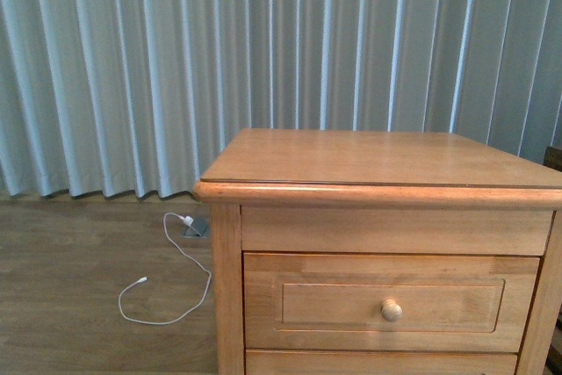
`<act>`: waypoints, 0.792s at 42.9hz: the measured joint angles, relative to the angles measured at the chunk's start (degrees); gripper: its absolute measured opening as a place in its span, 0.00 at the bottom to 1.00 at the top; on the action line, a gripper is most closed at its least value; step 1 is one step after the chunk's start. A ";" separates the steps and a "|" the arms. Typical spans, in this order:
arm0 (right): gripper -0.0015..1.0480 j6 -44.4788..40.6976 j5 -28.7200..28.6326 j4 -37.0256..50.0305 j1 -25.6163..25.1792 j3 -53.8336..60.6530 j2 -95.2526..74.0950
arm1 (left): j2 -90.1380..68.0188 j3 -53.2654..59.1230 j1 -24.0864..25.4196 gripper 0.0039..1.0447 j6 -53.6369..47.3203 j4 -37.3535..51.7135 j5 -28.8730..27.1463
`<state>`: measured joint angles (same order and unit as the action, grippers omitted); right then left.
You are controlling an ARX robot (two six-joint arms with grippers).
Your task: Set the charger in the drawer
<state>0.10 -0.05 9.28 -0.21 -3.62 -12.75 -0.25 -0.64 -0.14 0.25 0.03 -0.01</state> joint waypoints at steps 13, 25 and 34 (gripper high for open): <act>0.02 -0.02 0.00 -8.98 0.02 2.38 10.80 | 0.00 0.00 0.00 0.94 0.00 0.00 0.00; 0.02 -0.04 0.00 -9.25 0.04 3.26 12.46 | 0.02 0.00 0.00 0.94 0.00 0.00 0.00; 0.02 -0.02 0.02 -9.25 0.04 3.26 12.46 | 0.02 0.00 0.00 0.94 0.00 0.00 0.00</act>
<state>0.08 -0.03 0.03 -0.16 -0.36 -0.30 -0.23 -0.64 -0.14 0.25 0.03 -0.01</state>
